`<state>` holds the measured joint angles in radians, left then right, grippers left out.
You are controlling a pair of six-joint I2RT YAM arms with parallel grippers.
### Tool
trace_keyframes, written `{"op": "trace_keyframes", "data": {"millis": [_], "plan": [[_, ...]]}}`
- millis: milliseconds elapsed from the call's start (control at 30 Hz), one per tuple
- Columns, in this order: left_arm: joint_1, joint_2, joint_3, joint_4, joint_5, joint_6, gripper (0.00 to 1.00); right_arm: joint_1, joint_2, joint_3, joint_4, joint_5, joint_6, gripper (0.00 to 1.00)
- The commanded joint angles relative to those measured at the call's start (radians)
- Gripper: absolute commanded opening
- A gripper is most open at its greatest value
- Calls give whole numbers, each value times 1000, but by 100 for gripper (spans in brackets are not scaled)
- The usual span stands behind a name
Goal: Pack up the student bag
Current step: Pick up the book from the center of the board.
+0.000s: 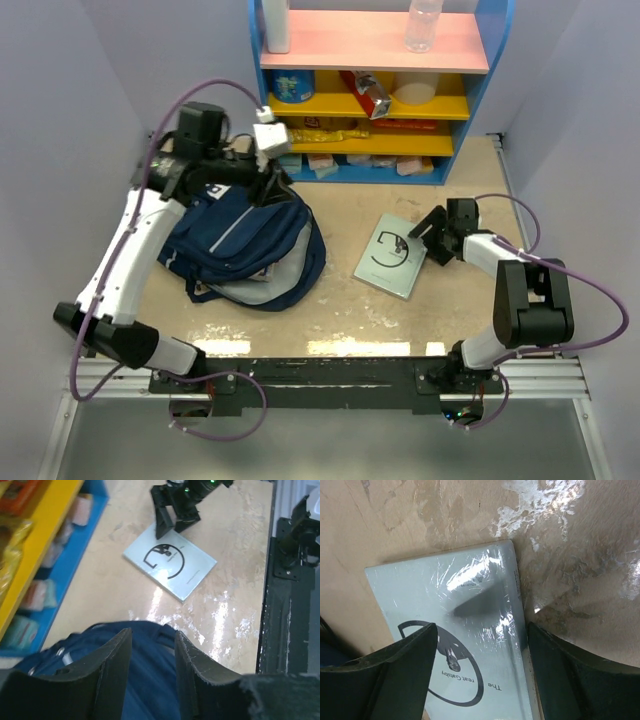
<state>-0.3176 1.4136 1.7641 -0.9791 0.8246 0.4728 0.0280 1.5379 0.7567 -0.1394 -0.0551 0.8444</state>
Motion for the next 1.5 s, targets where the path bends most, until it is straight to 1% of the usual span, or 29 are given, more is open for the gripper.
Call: {"op": "trace_keyframes", "data": {"millis": [0,33,67,100,133,167,200,233,267,333,467,533,633,667,800,900,1033,1133,1200,1267,1300,1333,1467], "plan": [[-216,119,17,158,-70,-60,43,3,5,-57,-17,-37,2,76],[-241,172,-12,201,-96,-75,39,3,-5,-63,-17,-37,4,76],[-261,203,-24,244,-138,-110,38,3,-13,-75,-22,-37,5,76],[-293,238,-31,302,-160,-115,37,3,-37,-83,-20,-38,8,76],[-314,313,-20,319,-197,-118,35,3,-47,-89,-20,-35,13,76],[-334,355,-6,329,-255,-125,33,3,-58,-100,-22,-38,15,76],[-356,393,15,347,-260,-134,31,3,-71,-105,-23,-38,18,76],[-363,466,29,355,-269,-151,30,3,-79,-108,-28,-40,13,76],[-371,502,43,364,-291,-183,30,3,-85,-117,-34,-45,12,76],[-383,595,87,370,-285,-207,30,3,-111,-129,-35,-57,5,76],[-405,685,98,422,-278,-273,32,3,-165,-172,-34,-69,-7,76],[-417,735,112,438,-318,-283,32,3,-189,-183,-35,-80,-10,76],[-446,801,150,419,-422,-273,31,3,-206,-203,-32,-97,-13,76],[-452,814,152,421,-453,-269,31,3,-214,-212,-28,-100,-13,76],[-459,860,153,428,-475,-250,30,3,-219,-237,3,-123,-11,77],[-462,893,146,421,-461,-240,30,1,-211,-266,49,-147,-1,76],[-460,903,98,447,-458,-235,29,3,-217,-289,103,-167,5,76],[-460,921,94,445,-418,-235,30,3,-226,-307,135,-189,10,76],[-462,930,97,450,-395,-237,29,3,-239,-319,204,-245,15,76],[-465,943,100,459,-389,-235,29,1,-283,-333,271,-288,30,75],[-465,946,101,462,-387,-237,29,3,-304,-336,291,-334,38,75],[-466,950,101,465,-384,-235,29,3,-358,-342,317,-357,51,74],[-468,949,90,479,-387,-238,29,3,-479,-356,463,-459,111,73]]}}
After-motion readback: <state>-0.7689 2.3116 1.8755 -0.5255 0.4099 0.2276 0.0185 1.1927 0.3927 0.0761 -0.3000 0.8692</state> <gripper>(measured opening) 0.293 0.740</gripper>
